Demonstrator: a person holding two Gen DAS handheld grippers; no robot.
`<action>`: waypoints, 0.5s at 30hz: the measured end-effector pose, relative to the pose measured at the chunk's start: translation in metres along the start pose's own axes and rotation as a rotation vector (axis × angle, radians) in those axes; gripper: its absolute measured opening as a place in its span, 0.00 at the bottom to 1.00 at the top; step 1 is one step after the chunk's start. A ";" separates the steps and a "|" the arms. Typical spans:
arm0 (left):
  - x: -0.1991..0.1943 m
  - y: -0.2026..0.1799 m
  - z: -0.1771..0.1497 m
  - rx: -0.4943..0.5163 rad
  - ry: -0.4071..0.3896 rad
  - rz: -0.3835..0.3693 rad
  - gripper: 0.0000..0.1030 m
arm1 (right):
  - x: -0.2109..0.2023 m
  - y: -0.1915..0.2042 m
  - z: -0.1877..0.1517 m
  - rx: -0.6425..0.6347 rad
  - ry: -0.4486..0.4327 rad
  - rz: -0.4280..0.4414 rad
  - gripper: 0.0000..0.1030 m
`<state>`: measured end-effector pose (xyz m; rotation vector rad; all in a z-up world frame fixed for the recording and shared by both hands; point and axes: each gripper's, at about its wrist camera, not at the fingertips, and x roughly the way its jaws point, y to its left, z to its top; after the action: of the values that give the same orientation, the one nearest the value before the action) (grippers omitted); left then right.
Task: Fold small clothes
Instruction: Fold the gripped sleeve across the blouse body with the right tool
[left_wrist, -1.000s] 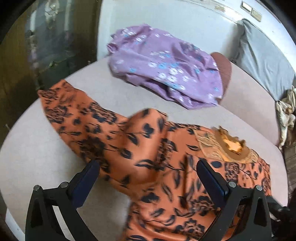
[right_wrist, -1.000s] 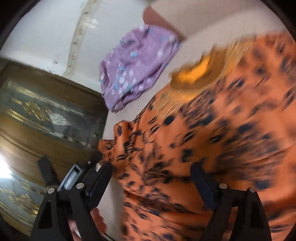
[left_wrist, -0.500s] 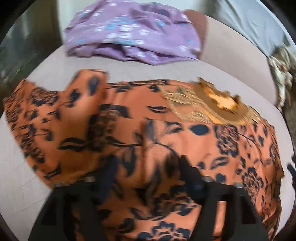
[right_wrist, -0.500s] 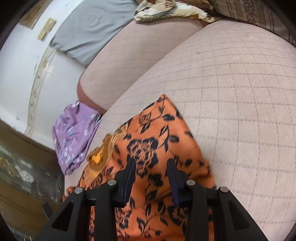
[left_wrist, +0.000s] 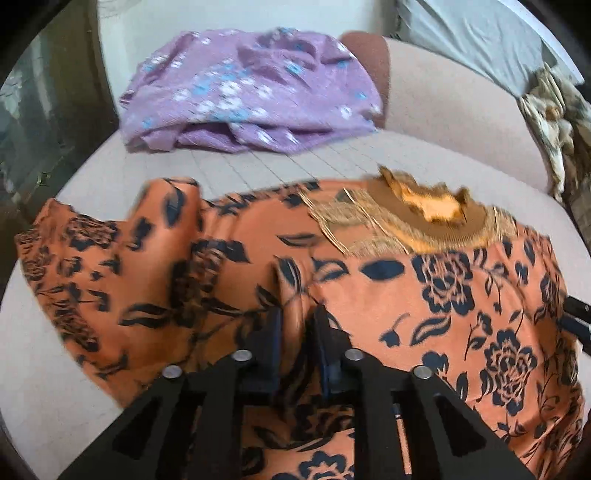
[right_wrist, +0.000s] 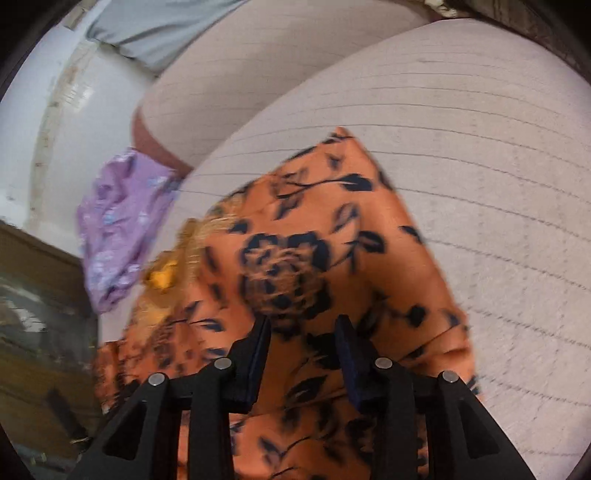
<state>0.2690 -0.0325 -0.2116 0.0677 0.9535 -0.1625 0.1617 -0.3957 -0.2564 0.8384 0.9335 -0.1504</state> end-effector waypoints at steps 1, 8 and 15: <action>-0.008 0.006 0.003 -0.019 -0.019 0.003 0.50 | -0.002 0.003 -0.001 -0.010 -0.010 0.006 0.55; -0.053 0.093 0.025 -0.180 -0.233 0.257 0.79 | -0.006 0.036 -0.016 -0.134 -0.075 0.028 0.69; -0.037 0.251 0.010 -0.654 -0.123 0.293 0.82 | 0.002 0.035 -0.025 -0.145 -0.042 0.030 0.69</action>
<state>0.2977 0.2175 -0.1790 -0.3994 0.8255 0.4140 0.1626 -0.3534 -0.2458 0.7121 0.8810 -0.0731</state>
